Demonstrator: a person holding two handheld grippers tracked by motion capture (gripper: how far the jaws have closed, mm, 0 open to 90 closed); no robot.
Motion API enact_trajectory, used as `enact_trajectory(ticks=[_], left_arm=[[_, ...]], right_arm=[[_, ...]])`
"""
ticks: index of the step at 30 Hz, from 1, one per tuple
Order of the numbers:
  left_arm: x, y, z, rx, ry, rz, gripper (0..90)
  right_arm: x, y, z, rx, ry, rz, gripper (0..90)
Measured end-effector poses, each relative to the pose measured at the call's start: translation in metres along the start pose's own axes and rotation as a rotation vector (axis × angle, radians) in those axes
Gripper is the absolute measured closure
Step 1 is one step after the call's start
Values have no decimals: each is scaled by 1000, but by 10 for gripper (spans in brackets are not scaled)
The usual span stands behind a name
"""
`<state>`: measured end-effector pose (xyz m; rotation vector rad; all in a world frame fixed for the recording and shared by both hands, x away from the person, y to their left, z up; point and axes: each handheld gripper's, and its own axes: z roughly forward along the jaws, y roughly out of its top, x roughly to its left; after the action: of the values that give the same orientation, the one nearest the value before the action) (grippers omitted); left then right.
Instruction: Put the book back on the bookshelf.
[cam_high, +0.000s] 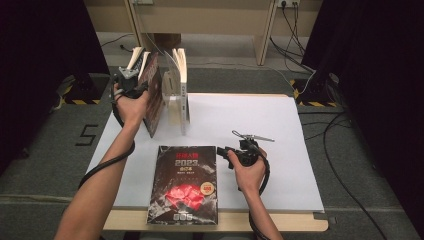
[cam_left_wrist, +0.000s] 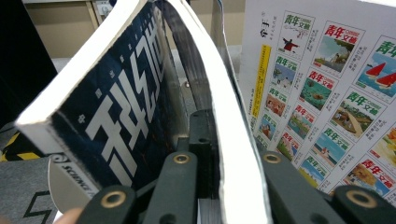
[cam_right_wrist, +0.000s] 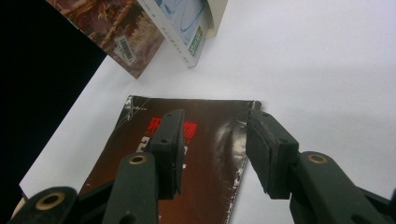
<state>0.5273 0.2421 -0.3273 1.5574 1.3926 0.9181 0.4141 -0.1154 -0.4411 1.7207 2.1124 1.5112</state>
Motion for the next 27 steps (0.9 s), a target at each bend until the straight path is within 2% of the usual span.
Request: enact_trajectory(ticks=[4,7,12,16,20,21,27], left_arm=[[-1,-1,2,-21,-11,-2,831],[0,0,3,-57,-5,0,834],[-1,7,5,-129,-3,24,833],[-2,7,12,-124,27,51,832],[2,-1,19,-104,38,42,831],[3,-2,18,-115,41,49,831],[1,-1,17,-103,47,106,806]], right_arm=[[0,0,-1,0,0,5,577],[0,0,-1,-2,-1,3,577],[-1,0,0,-1,-5,5,577],[-1,0,0,4,0,5,578],[-1,0,0,4,1,2,577],[-1,0,0,4,0,2,578],[-1,-1,2,9,0,-3,577]])
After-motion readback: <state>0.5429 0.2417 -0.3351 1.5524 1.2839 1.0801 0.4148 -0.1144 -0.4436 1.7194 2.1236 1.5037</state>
